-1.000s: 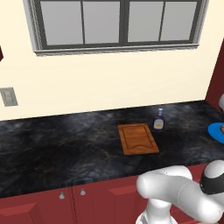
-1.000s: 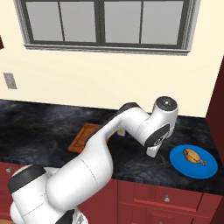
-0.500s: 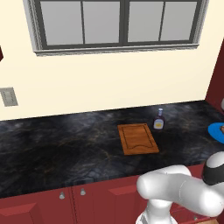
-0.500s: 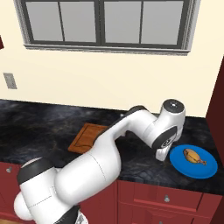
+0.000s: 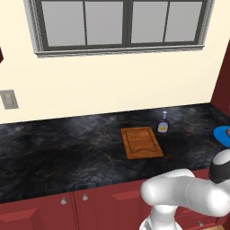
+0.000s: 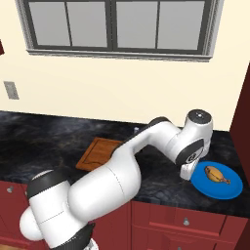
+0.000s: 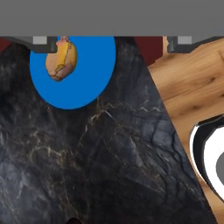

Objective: Pick the chicken drumstick from the plate and place it on the cutting board. Then pick the condiment bottle from the cabinet and place it next to the cutting board.

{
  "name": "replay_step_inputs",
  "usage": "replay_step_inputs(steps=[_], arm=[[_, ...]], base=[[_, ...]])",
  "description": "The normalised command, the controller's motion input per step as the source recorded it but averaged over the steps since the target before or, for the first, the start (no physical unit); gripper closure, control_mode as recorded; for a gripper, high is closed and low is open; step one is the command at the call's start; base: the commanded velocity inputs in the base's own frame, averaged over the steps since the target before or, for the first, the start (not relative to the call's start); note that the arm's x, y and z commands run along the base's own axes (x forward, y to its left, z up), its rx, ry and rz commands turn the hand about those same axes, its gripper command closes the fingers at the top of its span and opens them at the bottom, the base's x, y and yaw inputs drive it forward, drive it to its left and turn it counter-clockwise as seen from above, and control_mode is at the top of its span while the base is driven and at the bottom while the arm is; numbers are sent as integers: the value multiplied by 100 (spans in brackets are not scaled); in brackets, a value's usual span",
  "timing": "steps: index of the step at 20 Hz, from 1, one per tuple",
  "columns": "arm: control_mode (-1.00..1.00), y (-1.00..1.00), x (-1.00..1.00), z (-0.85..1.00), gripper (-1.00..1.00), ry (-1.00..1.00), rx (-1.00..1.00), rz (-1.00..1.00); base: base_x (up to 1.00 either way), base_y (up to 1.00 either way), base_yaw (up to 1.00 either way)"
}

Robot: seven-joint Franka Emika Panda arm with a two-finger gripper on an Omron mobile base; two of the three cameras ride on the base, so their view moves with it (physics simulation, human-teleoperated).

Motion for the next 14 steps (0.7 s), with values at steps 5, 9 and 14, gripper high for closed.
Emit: replay_step_inputs(steps=[5, 9, 14], arm=[[-100, -20, 0, -6, -100, 0, 0, -3], [-100, -20, 0, -17, -100, 0, 0, -1], [-100, -12, 0, -10, -100, 0, 0, 0]], base=[[0, 0, 0], [0, 0, 0], [0, 0, 0]])
